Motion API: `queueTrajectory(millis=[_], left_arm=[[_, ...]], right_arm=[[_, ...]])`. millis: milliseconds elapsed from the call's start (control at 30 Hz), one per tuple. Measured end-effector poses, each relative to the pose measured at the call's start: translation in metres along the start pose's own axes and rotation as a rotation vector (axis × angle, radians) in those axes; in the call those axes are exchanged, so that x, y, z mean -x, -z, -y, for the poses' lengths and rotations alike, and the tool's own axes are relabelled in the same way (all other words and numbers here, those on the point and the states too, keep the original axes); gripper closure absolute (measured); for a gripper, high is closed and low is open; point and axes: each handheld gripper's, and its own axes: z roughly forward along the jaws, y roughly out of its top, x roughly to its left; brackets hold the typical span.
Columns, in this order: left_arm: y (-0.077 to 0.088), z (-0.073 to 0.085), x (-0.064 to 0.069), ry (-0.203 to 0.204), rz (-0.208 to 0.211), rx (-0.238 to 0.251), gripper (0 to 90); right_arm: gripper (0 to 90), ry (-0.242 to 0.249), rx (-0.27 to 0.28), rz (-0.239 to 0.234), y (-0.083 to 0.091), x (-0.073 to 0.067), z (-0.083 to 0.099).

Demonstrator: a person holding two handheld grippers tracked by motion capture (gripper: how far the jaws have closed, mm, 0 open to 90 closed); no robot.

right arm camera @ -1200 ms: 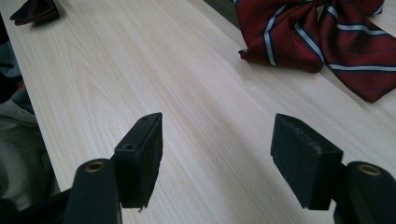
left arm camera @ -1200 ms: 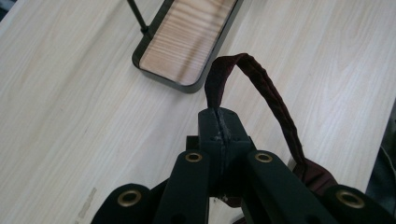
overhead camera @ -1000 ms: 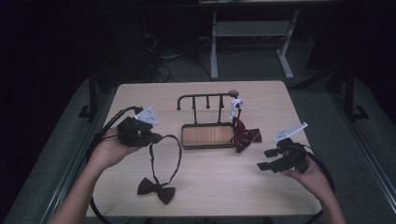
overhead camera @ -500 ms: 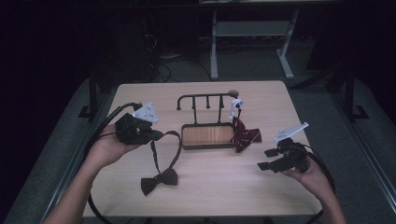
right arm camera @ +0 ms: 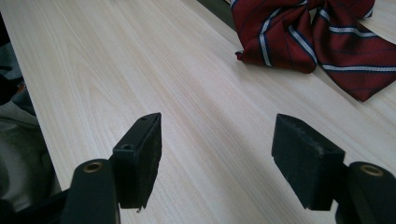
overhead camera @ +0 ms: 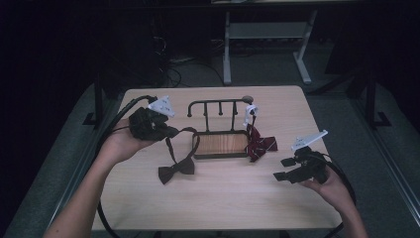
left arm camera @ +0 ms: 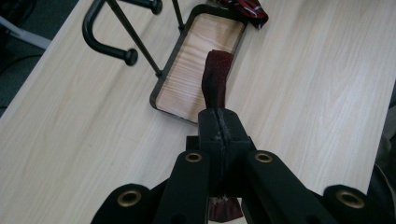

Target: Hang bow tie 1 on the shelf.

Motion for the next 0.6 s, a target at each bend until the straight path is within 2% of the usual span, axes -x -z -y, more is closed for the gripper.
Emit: queueTrajectory(millis=[400,600], left_arm=[[-0.005,-0.01,-0.01,0.003,0.003,-0.024,89.9],[-0.007,-0.013,-0.02,0.015,0.001,-0.029,89.9]], right_arm=[[33.2,-0.003,0.005,0.001,0.002,0.0,0.001],[33.2,0.002,0.007,-0.001,0.002,0.001,0.001]])
